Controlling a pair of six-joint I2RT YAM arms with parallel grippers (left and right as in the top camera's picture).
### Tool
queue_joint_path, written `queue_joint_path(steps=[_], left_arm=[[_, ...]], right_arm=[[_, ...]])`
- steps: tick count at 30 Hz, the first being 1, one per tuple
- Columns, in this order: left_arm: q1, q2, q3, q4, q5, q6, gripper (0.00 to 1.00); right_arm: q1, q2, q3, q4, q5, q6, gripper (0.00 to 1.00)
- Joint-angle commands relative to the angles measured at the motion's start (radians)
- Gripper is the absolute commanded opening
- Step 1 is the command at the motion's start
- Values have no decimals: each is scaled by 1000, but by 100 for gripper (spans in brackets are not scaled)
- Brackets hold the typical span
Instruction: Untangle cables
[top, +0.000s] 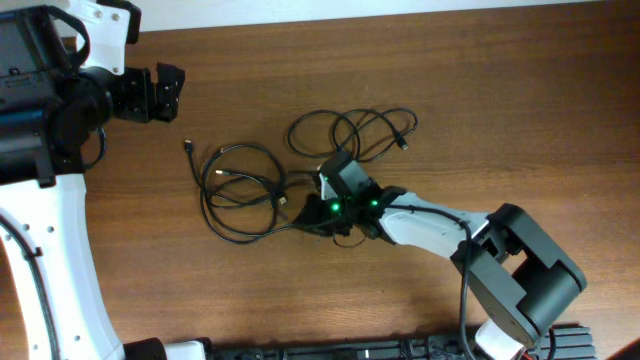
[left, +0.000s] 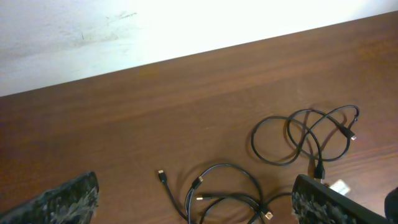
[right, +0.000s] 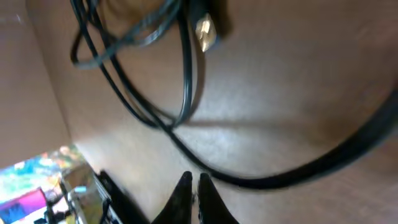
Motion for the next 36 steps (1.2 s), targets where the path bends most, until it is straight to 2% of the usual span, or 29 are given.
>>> queue_joint_path(steps=[1, 4, 6, 8, 9, 10, 12, 14, 17, 23, 26, 27, 29, 30, 31, 32, 36], left_arm=[[0, -18, 15, 2, 0, 8, 99], [0, -18, 15, 2, 0, 8, 99], [0, -18, 15, 2, 0, 8, 99], [0, -18, 15, 2, 0, 8, 99], [0, -18, 15, 2, 0, 8, 99], [0, -18, 15, 2, 0, 8, 99], [0, -18, 15, 2, 0, 8, 99], [0, -18, 15, 2, 0, 8, 99], [0, -18, 15, 2, 0, 8, 99], [0, -18, 15, 1, 0, 8, 99], [0, -18, 15, 1, 0, 8, 99], [0, -18, 15, 1, 0, 8, 99], [0, -18, 15, 1, 0, 8, 99], [0, -18, 15, 1, 0, 8, 99], [0, -18, 15, 1, 0, 8, 99], [0, -18, 15, 1, 0, 8, 99], [0, -18, 15, 1, 0, 8, 99]], right_arm=[[-52, -34, 35, -9, 44, -37, 4], [-71, -129, 100, -93, 93, -119, 4], [-92, -258, 227, -262, 204, -227, 4], [-106, -316, 300, -406, 293, -263, 4], [-113, -334, 319, -471, 323, -263, 12], [-114, -337, 319, -512, 330, -262, 40], [-114, -307, 309, -558, 332, -262, 81], [-114, -253, 291, -562, 324, -254, 86], [-108, -122, 288, -548, 253, -229, 87], [-83, 114, 288, -407, 47, -201, 87], [-83, 175, 288, -405, 32, -190, 87], [-83, 182, 288, -403, 32, -190, 84], [-81, 183, 288, -360, 25, -191, 65], [-81, 183, 288, -323, 7, -191, 50], [-81, 183, 288, -261, -26, -191, 23], [-81, 183, 288, -188, -75, -191, 4], [-89, 164, 316, -80, -98, -200, 4]])
